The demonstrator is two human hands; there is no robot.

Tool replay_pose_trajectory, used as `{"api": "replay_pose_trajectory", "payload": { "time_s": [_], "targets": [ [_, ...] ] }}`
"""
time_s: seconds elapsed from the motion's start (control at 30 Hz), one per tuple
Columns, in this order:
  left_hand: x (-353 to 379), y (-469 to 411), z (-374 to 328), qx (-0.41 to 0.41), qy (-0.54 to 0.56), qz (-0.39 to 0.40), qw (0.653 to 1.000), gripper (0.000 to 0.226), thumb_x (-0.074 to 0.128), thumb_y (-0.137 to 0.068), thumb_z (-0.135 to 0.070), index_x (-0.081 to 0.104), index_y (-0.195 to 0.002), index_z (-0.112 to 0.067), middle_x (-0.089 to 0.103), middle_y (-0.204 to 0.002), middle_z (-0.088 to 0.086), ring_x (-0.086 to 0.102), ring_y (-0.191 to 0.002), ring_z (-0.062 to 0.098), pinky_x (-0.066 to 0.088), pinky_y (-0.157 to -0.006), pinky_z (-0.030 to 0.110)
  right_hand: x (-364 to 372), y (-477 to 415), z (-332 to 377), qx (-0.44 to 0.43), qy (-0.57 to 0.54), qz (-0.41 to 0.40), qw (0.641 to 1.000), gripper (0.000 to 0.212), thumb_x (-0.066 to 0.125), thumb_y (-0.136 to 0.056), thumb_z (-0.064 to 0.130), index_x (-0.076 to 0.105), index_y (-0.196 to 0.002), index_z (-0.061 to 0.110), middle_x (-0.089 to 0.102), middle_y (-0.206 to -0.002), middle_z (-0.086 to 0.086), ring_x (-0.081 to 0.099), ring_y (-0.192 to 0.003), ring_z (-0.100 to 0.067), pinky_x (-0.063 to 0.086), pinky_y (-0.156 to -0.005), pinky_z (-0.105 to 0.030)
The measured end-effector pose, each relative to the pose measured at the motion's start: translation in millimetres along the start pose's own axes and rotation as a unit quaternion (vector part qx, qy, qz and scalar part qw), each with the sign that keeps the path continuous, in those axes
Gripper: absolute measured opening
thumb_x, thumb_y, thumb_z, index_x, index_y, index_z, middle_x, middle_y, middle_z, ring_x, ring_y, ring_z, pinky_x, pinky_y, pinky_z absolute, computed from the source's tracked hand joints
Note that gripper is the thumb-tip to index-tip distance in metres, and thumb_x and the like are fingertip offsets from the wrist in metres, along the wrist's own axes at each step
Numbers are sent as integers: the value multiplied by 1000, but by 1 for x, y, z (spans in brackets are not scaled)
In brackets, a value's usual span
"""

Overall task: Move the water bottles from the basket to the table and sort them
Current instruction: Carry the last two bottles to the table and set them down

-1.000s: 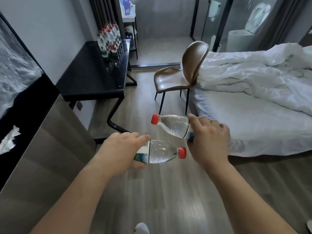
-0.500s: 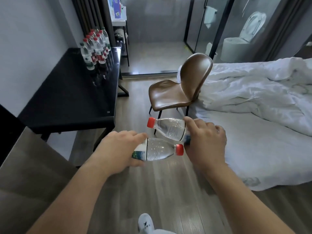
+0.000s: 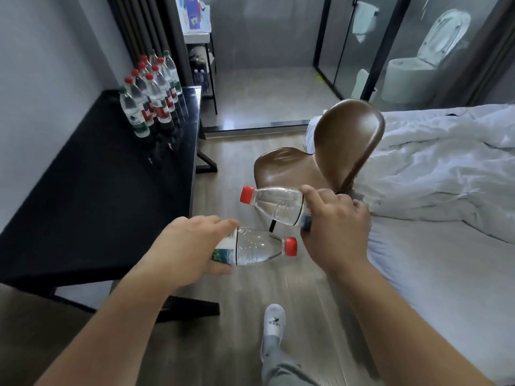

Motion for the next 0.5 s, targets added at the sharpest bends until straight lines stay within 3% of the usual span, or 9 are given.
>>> {"api": "replay_pose_trajectory", "payload": {
  "time_s": [0.23,0.5],
  "targets": [
    [-13,-111,77,-49,9,13,999,80,64,-82,-73,32,-148,-42,58,-120,-19,57,-109,7,46,-93,32,68,-143,8,-36,-29,0,999,73,79,-60,12,60,-129,25,69,-100,-3,63,-82,-36,45,-83,-49],
    [-26,-206,153,-121,27,0,992,77,71,-75,-72,44,-141,-41,60,-108,-17,60,-97,9,49,-84,33,128,-291,26,-83,-67,3,994,72,81,-59,11,63,-128,26,72,-101,-3,66,-86,-36,46,-86,-50]
  ]
}}
Point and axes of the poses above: each hand's wrist, its own y-axis away from the middle knuckle, its own x-axis out of the palm, z = x × y, the point moved 4 cm from there along -y, towards the middle knuckle
